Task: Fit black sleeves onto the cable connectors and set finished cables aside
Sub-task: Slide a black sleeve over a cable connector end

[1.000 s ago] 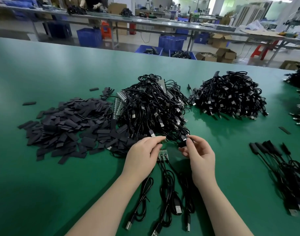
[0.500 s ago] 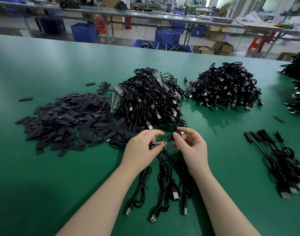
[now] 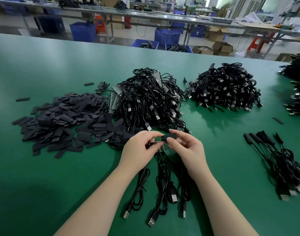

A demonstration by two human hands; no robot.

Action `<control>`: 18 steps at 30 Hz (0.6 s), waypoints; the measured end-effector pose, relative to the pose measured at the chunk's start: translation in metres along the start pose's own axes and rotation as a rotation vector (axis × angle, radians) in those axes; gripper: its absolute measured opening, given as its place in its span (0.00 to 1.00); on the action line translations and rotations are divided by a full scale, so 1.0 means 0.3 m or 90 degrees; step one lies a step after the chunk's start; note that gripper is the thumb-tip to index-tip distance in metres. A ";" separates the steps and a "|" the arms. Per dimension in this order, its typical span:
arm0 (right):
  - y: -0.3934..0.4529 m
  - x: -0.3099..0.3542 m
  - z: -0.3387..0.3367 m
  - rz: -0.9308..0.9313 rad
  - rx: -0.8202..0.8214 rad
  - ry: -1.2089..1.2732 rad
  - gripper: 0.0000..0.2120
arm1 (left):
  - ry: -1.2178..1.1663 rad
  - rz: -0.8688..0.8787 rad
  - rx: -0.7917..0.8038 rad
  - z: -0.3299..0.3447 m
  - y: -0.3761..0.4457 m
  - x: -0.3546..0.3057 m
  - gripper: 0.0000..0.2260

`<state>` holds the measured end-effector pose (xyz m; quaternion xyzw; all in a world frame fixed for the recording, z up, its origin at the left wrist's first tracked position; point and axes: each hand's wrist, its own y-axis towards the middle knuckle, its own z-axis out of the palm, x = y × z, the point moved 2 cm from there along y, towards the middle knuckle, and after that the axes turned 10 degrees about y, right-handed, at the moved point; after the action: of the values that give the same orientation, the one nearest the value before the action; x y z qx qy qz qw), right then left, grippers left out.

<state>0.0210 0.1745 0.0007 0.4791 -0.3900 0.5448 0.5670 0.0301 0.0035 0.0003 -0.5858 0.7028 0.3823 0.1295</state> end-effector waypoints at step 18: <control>-0.009 0.016 0.014 -0.028 0.019 -0.037 0.14 | -0.050 -0.003 0.029 0.001 -0.005 -0.005 0.08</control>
<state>0.0243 0.1716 0.0060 0.5115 -0.3874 0.5236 0.5605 0.0317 0.0046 0.0005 -0.5693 0.7042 0.3883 0.1711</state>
